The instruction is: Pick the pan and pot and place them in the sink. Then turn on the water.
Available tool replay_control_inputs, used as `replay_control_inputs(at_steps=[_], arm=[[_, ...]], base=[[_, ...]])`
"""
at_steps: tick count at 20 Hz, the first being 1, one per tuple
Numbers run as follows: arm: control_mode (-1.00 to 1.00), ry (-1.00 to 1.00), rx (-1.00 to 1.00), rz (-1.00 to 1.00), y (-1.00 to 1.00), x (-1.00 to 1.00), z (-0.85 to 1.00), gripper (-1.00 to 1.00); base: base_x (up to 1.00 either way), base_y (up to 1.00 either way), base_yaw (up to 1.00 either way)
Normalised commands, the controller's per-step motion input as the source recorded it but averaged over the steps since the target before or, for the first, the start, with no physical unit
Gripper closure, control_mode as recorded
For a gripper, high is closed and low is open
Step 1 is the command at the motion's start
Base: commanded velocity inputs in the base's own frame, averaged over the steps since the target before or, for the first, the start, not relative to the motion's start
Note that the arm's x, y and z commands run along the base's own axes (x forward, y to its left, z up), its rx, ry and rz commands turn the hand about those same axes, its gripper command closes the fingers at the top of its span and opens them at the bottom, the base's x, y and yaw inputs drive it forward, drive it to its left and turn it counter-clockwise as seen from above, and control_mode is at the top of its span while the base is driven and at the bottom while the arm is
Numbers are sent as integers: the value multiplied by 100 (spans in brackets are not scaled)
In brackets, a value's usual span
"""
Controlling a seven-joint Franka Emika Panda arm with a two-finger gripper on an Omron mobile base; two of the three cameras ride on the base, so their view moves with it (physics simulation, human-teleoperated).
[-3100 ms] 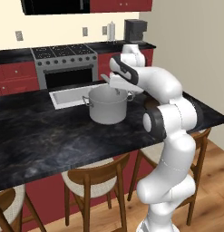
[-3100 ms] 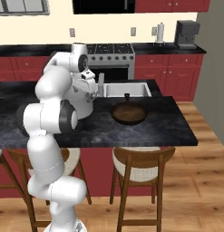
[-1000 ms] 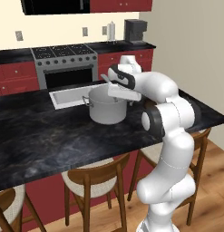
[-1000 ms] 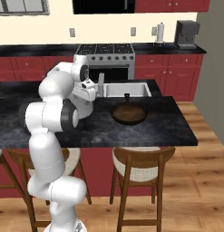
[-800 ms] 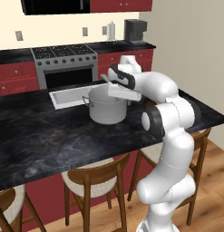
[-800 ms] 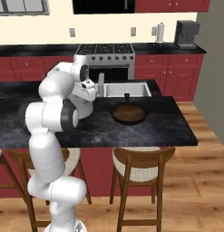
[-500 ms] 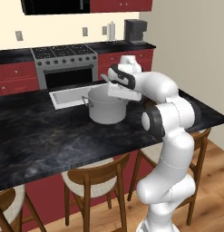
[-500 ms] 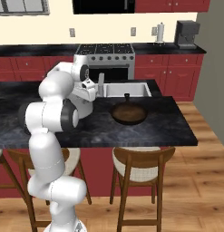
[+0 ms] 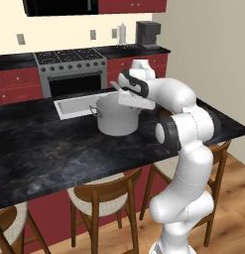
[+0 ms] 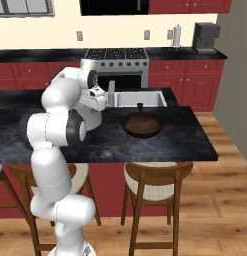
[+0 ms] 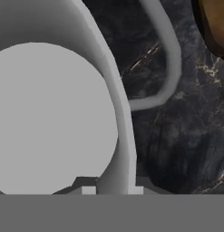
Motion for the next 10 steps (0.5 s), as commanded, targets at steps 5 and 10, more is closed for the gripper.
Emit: replay_control_inputs(at_steps=[5,10], arm=[[-100,0,0,12,0,-37,86,100],[-100,-6,0,14,0,-78,56,100]], base=[[0,0,0],[0,0,0]])
